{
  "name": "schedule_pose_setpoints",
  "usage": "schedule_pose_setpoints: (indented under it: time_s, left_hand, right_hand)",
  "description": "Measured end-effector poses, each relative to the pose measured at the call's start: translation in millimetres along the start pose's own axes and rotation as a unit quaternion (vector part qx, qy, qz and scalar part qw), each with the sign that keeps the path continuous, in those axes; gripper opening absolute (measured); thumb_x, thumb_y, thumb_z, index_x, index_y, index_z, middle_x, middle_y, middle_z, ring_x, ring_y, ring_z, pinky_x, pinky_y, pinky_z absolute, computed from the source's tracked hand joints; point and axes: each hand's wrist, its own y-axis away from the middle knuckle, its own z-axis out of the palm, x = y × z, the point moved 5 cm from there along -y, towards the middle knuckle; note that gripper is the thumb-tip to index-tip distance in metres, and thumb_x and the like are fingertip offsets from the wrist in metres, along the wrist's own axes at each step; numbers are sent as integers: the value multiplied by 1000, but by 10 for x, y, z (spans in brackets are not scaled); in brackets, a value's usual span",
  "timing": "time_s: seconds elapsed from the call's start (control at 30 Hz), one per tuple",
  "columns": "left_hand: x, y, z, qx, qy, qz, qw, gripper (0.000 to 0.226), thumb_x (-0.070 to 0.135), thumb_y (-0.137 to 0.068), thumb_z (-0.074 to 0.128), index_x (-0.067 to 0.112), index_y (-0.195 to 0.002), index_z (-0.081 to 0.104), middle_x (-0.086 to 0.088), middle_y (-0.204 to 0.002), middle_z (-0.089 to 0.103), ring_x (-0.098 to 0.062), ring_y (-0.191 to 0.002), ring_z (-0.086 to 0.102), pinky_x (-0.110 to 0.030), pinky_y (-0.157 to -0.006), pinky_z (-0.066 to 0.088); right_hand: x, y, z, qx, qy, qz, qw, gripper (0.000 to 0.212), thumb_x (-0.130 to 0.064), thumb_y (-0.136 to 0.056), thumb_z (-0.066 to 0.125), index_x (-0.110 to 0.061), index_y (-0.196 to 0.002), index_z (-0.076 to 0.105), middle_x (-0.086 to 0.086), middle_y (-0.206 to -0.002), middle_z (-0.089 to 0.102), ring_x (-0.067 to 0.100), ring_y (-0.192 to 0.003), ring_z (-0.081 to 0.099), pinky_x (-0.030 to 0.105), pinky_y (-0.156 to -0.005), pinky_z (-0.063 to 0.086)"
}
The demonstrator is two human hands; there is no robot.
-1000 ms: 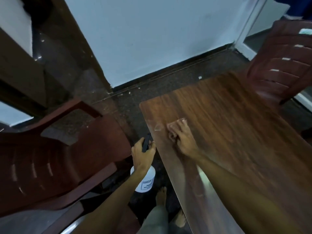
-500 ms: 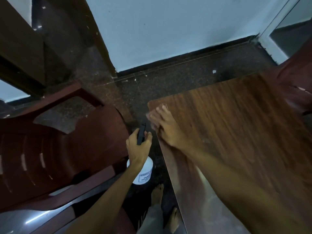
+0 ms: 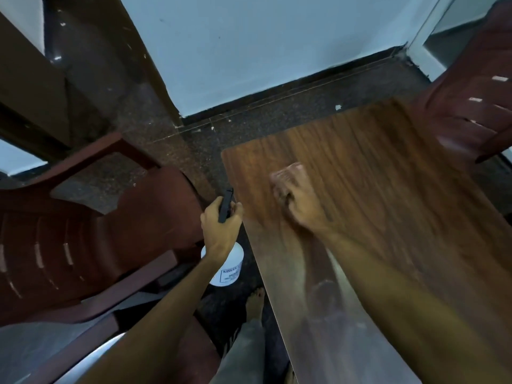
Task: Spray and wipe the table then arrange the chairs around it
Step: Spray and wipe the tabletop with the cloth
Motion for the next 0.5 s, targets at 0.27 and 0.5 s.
schedule_pose_setpoints:
  time_s: [0.27, 0.5]
  left_hand:
    - [336, 1076, 163, -2, -14, 31, 999, 39, 17, -92, 69, 24, -60, 47, 4, -50, 47, -23, -51, 46, -38, -57, 44]
    - [245, 1754, 294, -17, 6, 10, 1000, 39, 15, -92, 69, 19, -61, 47, 0, -54, 45, -15, -50, 38, -30, -55, 35]
  right_hand:
    - [49, 1367, -18, -45, 0, -88, 995, 51, -23, -94, 51, -26, -145, 52, 14, -159, 33, 33, -150, 23, 42, -125, 15]
    - [-118, 2278, -97, -55, -25, -93, 994, 58, -18, -88, 47, -23, -145, 52, 15, -159, 33, 32, -151, 19, 42, -125, 12]
